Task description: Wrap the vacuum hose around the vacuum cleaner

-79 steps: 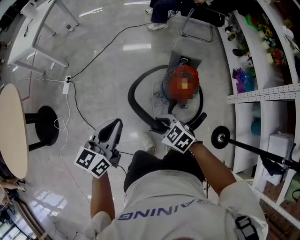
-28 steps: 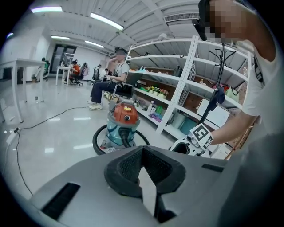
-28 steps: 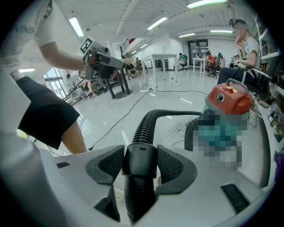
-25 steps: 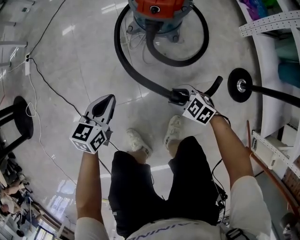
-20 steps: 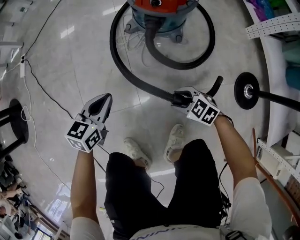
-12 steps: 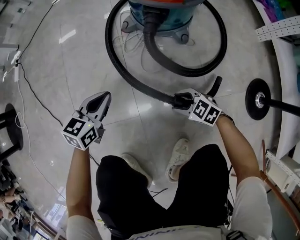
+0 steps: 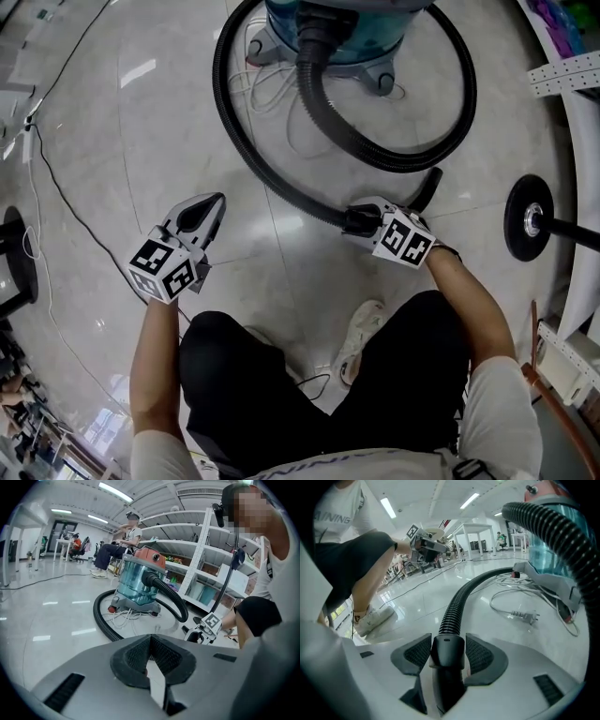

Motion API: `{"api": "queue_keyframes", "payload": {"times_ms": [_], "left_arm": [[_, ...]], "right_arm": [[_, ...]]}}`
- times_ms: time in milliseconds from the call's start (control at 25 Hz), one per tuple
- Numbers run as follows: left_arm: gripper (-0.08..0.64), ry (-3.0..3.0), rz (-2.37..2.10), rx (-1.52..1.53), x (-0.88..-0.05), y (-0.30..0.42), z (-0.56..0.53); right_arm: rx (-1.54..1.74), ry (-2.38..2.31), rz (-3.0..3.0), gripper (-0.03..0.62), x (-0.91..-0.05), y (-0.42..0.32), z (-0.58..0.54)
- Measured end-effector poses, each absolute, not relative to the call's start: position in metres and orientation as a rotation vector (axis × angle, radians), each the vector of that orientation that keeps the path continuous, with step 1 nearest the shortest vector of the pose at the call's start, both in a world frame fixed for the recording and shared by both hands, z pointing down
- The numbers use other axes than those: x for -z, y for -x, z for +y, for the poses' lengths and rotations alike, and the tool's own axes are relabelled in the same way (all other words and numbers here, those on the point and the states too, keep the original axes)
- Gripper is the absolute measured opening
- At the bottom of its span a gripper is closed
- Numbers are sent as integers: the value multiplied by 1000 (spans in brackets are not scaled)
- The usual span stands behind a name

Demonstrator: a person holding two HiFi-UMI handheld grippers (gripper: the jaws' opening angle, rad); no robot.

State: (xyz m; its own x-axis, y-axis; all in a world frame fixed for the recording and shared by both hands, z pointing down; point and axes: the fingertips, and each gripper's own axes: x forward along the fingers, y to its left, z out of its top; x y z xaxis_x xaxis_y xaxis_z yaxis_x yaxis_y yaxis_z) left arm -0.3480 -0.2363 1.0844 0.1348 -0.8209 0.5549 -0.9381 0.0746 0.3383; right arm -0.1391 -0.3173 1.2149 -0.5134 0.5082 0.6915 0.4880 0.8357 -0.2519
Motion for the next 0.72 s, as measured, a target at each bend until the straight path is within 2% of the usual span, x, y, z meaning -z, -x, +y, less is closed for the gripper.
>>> {"api": "queue_keyframes", "payload": {"times_ms": [80,120,200,480,720], "left_arm": [[17,-1772,-1686,-233,-1088,346,-238],[17,-1778,-1681,-230,-1088,346,-240],[17,-1782,-1681,-210,-1087,349,-244],[17,-1764,-1680,-188,-1069,349,-240],[17,-1735,-1673,-194,-984,342,-228]], "right_arm": [[-120,657,-2247,212,-1218,145,-323],[-154,610,-2270,151,-1219,149,-330],[-194,545,-2298,133,-1220,155,-341],[-235,486,-2346,132,-1187,157,-351],[-289,410,-2392,132,-1082,154,-350]]}}
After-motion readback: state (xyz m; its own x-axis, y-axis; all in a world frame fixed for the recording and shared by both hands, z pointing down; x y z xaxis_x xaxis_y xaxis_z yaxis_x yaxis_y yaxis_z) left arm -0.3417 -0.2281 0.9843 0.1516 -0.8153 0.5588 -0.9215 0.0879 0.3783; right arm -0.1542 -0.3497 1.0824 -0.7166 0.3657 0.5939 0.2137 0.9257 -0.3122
